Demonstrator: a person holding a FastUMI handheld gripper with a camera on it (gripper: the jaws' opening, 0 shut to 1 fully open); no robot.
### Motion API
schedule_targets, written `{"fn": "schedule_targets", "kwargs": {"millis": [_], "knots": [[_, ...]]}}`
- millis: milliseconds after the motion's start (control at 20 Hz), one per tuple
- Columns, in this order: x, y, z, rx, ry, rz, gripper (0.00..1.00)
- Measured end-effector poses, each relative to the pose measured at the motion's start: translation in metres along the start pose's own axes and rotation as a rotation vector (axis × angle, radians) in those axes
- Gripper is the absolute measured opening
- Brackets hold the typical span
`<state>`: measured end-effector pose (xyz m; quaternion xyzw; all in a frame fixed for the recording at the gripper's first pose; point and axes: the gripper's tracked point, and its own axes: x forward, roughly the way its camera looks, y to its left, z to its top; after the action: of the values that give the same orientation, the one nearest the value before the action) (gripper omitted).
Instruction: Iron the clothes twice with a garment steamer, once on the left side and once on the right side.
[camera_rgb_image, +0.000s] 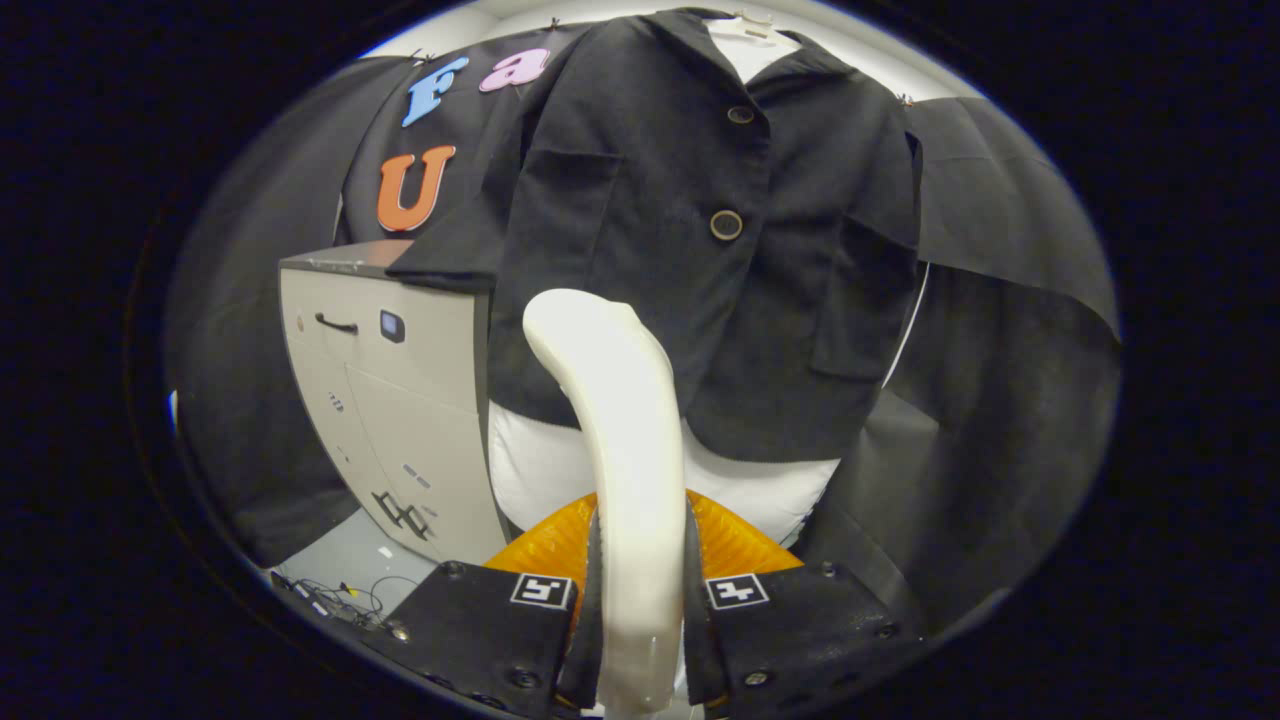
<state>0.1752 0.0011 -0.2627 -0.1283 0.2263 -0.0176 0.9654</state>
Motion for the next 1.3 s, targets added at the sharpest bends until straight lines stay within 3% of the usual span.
{"fn": "schedule_targets", "kwargs": {"millis": [200, 350, 850, 1300], "knots": [[0.001, 0.0, -0.02, -0.016, 0.034, 0.013, 0.36], [-0.015, -0.01, -0.001, 0.022, -0.002, 0.025, 0.35], [-0.103, -0.141, 0.193, 0.192, -0.368, -0.003, 0.35], [-0.107, -0.225, 0.323, 0.29, -0.657, -0.02, 0.35]]}}
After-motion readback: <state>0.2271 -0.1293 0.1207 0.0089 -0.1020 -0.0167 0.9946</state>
